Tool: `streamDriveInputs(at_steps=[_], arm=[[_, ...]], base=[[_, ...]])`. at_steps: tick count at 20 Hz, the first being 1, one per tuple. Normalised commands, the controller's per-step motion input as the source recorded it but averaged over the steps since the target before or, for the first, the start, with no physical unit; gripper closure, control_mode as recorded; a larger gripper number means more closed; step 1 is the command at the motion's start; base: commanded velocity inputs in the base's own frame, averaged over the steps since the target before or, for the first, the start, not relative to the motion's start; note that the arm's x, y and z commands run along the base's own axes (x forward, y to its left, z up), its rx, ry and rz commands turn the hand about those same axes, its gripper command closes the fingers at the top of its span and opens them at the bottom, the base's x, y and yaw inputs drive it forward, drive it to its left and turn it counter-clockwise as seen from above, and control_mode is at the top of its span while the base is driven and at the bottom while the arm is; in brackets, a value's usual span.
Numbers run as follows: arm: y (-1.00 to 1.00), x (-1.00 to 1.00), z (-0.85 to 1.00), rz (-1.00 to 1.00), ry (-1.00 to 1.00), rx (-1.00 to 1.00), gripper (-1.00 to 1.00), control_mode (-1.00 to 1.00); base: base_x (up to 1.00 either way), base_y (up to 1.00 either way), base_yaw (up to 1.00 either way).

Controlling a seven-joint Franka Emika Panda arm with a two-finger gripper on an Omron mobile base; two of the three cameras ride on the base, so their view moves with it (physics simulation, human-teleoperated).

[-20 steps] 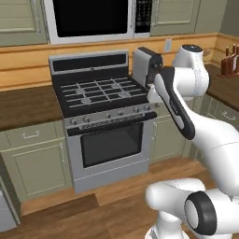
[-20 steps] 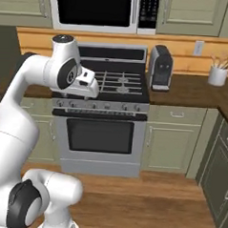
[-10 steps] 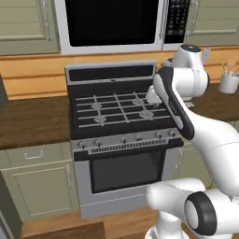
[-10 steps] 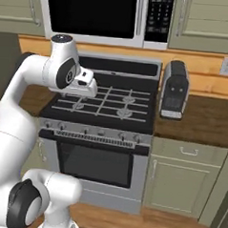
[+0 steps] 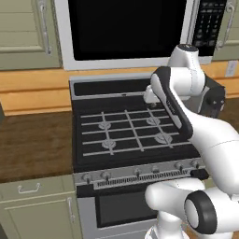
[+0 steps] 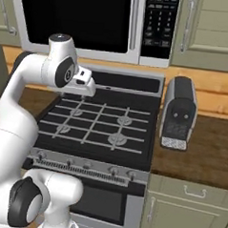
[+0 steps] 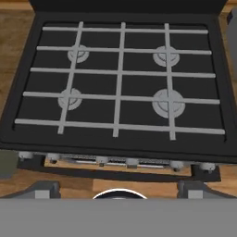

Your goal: Navigate to the stove.

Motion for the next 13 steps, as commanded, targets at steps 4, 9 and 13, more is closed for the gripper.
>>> streamDriveInputs(at_steps=[4,9,13], arm=[[0.0,0.0,0.0,0.0,0.0,0.0,-1.0,1.0],[0.0,0.0,0.0,0.0,0.0,0.0,-1.0,1.0],[0.0,0.0,0.0,0.0,0.0,0.0,-1.0,1.0]], base=[[0.37,0.0,0.07],[0.14,0.0,0.09],[0.46,-0.01,0.08]])
